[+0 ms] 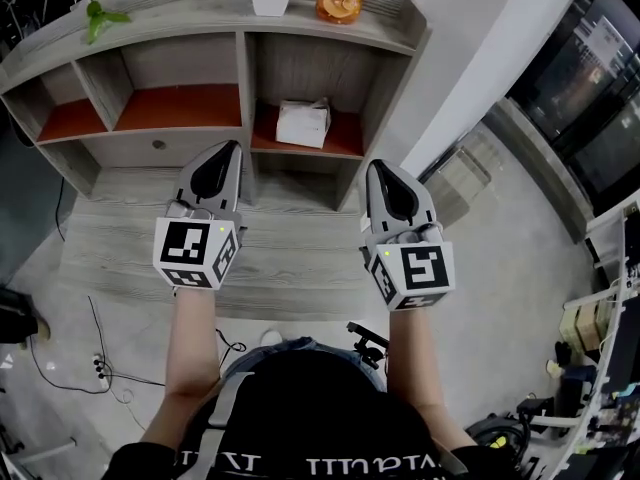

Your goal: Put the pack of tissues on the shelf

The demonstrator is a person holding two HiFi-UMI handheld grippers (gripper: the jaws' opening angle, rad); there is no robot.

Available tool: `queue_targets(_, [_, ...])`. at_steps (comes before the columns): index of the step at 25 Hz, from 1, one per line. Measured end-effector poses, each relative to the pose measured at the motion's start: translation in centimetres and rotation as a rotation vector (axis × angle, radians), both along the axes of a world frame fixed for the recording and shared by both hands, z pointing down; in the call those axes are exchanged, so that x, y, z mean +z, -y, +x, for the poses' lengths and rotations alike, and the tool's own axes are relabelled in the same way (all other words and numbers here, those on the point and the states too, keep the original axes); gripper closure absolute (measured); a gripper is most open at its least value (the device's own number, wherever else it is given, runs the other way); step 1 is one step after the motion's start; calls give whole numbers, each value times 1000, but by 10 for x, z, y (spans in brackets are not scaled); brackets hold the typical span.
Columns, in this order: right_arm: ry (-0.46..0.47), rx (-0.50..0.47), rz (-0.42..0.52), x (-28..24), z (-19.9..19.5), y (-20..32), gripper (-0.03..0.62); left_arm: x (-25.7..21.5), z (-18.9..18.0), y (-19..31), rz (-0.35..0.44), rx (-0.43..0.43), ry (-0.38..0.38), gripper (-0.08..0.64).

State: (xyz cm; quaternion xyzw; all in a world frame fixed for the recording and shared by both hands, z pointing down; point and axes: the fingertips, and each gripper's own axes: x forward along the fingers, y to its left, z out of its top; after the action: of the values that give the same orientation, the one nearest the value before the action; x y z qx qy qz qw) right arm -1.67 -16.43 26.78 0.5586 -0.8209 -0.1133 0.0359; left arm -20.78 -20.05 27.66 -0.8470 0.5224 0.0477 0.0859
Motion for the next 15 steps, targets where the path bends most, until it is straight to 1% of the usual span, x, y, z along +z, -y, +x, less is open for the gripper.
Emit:
queue_targets(8, [-9,6,10,-4,6,-1,575,-10,-3,0,25,-21,8,546])
queue_targets(12, [-25,6,11,-4,11,-3,575,-12,0,-2,41,-40,31,546])
queue_targets(15, [-34,6,6,-1,12,-3,575,-13,1,-3,39,-32,13,546])
